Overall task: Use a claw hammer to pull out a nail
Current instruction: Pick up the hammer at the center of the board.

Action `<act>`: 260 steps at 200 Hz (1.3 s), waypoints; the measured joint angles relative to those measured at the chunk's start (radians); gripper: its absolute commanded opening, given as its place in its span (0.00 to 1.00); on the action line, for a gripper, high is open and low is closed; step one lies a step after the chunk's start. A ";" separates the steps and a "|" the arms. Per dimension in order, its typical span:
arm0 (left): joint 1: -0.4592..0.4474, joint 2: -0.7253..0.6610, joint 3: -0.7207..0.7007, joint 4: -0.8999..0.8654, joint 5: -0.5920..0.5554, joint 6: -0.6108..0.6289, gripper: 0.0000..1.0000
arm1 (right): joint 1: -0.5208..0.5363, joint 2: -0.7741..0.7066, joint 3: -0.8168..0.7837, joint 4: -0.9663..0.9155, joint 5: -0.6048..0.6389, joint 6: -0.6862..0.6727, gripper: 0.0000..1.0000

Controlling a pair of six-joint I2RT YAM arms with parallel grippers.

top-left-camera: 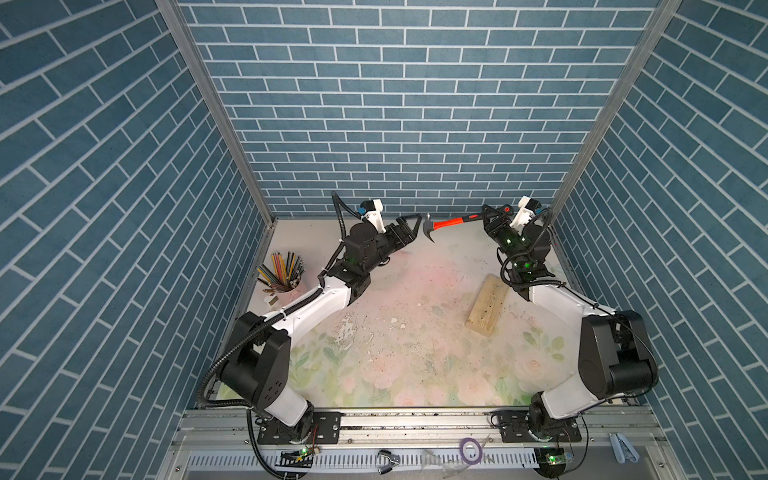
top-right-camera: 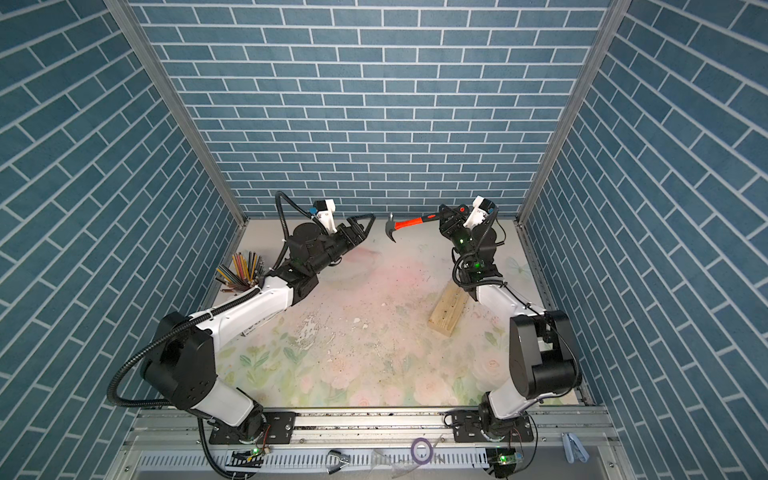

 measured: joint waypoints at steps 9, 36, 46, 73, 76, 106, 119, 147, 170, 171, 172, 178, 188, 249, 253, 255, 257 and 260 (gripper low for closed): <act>-0.018 0.006 0.002 -0.006 0.015 0.019 0.87 | 0.000 -0.033 0.003 -0.058 0.024 -0.042 0.00; -0.089 0.025 0.010 -0.045 0.028 0.082 0.87 | -0.001 -0.136 0.014 -0.199 0.088 -0.150 0.00; -0.113 0.025 0.005 -0.042 0.028 0.100 0.86 | -0.001 -0.171 0.014 -0.235 0.109 -0.180 0.00; -0.146 0.016 -0.076 0.117 0.080 0.105 0.86 | -0.007 -0.248 0.014 -0.328 0.158 -0.252 0.00; -0.146 0.017 -0.082 0.133 0.092 0.100 0.86 | -0.008 -0.256 0.014 -0.340 0.164 -0.259 0.00; -0.144 0.050 -0.092 0.266 0.178 0.070 0.86 | -0.020 -0.299 0.014 -0.423 0.200 -0.309 0.00; -0.144 0.063 -0.090 0.312 0.203 0.061 0.86 | -0.027 -0.317 0.014 -0.457 0.214 -0.332 0.00; -0.151 0.098 -0.014 0.220 0.204 0.092 0.86 | -0.038 -0.363 0.016 -0.535 0.232 -0.387 0.00; -0.164 0.132 0.100 0.063 0.177 0.158 0.86 | -0.041 -0.396 0.048 -0.632 0.262 -0.446 0.00; -0.166 0.135 0.109 0.048 0.175 0.164 0.86 | -0.041 -0.397 0.049 -0.634 0.264 -0.447 0.00; -0.166 0.136 0.113 0.042 0.174 0.166 0.86 | -0.041 -0.397 0.050 -0.636 0.265 -0.449 0.00; -0.174 0.148 0.145 -0.006 0.160 0.190 0.87 | -0.041 -0.409 0.058 -0.661 0.276 -0.465 0.00; -0.191 0.173 0.200 -0.083 0.135 0.233 0.86 | -0.041 -0.430 0.067 -0.691 0.294 -0.488 0.00; -0.364 0.447 0.559 -0.573 -0.057 0.484 0.86 | -0.044 -0.583 0.084 -0.834 0.463 -0.620 0.00; -0.376 0.466 0.579 -0.599 -0.072 0.500 0.86 | -0.044 -0.588 0.087 -0.842 0.471 -0.625 0.00; -0.381 0.475 0.589 -0.610 -0.077 0.504 0.86 | -0.044 -0.591 0.089 -0.849 0.475 -0.629 0.00; -0.387 0.483 0.597 -0.620 -0.083 0.510 0.87 | -0.044 -0.595 0.091 -0.853 0.480 -0.634 0.00; -0.396 0.497 0.611 -0.639 -0.092 0.520 0.86 | -0.045 -0.599 0.094 -0.860 0.486 -0.639 0.00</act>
